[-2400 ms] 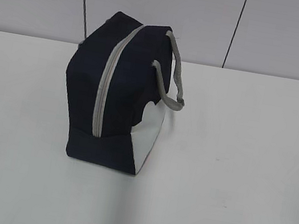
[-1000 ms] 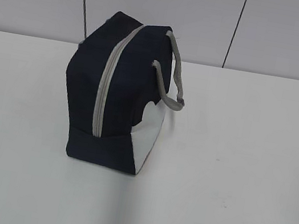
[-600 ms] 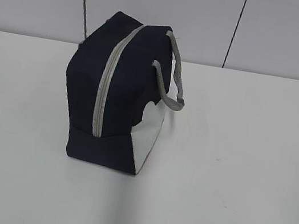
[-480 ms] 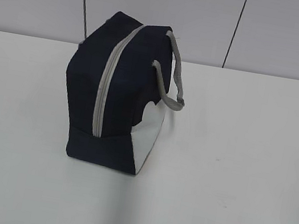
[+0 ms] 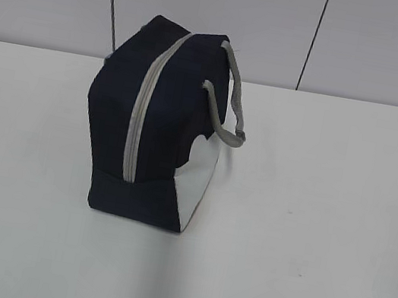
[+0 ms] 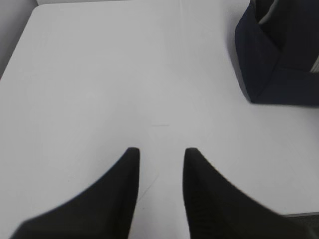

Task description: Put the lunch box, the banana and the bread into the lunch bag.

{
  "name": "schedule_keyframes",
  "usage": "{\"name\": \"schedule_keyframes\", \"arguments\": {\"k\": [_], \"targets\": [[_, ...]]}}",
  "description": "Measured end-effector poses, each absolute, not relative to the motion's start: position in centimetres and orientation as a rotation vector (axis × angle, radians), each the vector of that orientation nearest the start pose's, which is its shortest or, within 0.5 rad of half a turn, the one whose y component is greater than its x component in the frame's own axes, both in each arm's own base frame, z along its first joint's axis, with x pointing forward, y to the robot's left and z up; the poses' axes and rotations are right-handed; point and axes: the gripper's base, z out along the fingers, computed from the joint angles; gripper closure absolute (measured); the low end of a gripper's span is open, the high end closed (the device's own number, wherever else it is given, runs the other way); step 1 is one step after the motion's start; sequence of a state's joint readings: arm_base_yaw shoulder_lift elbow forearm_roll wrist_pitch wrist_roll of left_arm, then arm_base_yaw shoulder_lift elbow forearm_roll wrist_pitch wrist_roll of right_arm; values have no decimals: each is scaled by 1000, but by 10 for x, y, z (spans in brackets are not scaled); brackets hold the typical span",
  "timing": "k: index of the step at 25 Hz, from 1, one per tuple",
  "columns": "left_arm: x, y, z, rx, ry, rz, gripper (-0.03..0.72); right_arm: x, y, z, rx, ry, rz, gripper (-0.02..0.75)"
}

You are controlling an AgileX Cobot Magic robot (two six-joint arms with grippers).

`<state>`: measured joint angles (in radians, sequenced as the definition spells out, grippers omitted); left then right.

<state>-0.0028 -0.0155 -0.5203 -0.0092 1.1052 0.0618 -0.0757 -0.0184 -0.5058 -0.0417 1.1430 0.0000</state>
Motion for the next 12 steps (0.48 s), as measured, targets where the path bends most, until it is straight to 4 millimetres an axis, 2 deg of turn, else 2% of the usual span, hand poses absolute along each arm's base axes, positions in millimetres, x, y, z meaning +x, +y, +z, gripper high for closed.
{"name": "schedule_keyframes", "arguments": {"k": [12], "targets": [[-12,-1,279,67,2052,26,454,-12,-3,272,84,2101,-96,260]]}}
